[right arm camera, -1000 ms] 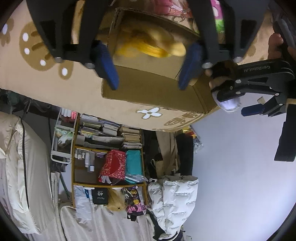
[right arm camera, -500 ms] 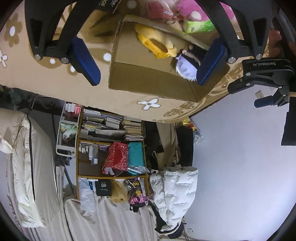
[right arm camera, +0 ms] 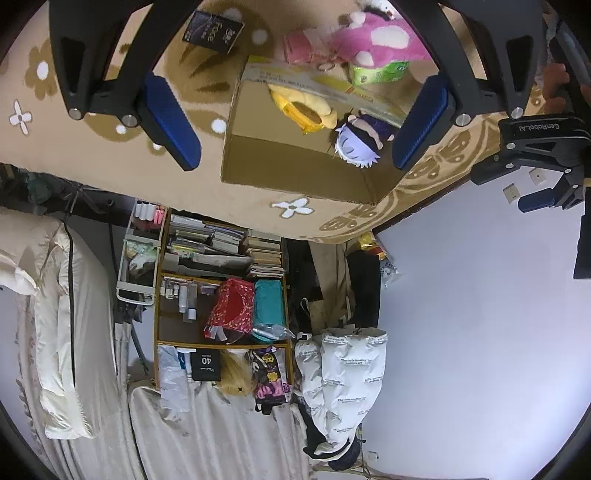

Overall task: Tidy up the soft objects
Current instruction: 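Open both grippers to drop the doll and yellow plush into the box, then grasp the pink swirl cake cushion with the left gripper while the right grasps the pink bear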

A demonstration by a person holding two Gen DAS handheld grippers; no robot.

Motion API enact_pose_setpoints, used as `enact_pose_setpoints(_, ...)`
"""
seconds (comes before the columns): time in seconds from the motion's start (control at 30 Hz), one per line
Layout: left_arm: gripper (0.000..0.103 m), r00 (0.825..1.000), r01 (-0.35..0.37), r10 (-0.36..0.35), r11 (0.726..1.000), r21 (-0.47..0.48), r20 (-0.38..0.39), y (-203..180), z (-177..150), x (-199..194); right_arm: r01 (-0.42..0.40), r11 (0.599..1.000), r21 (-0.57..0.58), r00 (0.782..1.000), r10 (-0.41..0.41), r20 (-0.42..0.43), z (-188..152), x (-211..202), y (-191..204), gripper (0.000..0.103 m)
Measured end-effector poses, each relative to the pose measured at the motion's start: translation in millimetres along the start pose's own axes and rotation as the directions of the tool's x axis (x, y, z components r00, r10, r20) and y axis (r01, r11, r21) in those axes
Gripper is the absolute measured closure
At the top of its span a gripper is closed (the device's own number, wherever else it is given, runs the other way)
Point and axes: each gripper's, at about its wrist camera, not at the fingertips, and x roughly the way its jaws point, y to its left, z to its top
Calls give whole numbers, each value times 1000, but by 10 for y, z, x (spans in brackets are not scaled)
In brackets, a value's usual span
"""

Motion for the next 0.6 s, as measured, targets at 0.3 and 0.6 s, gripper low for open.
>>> enact_pose_setpoints(0.3,0,999,6,-6,1000,-4,-47,21,-203,-105,-9,998,68,1000,10,-20,-181,-142,-41,0)
enact_pose_setpoints(0.6,0,989,20,-21,1000,-8,-145,-5,-423,89,-39,991,130,996,48,-73,-451,-11,21,0)
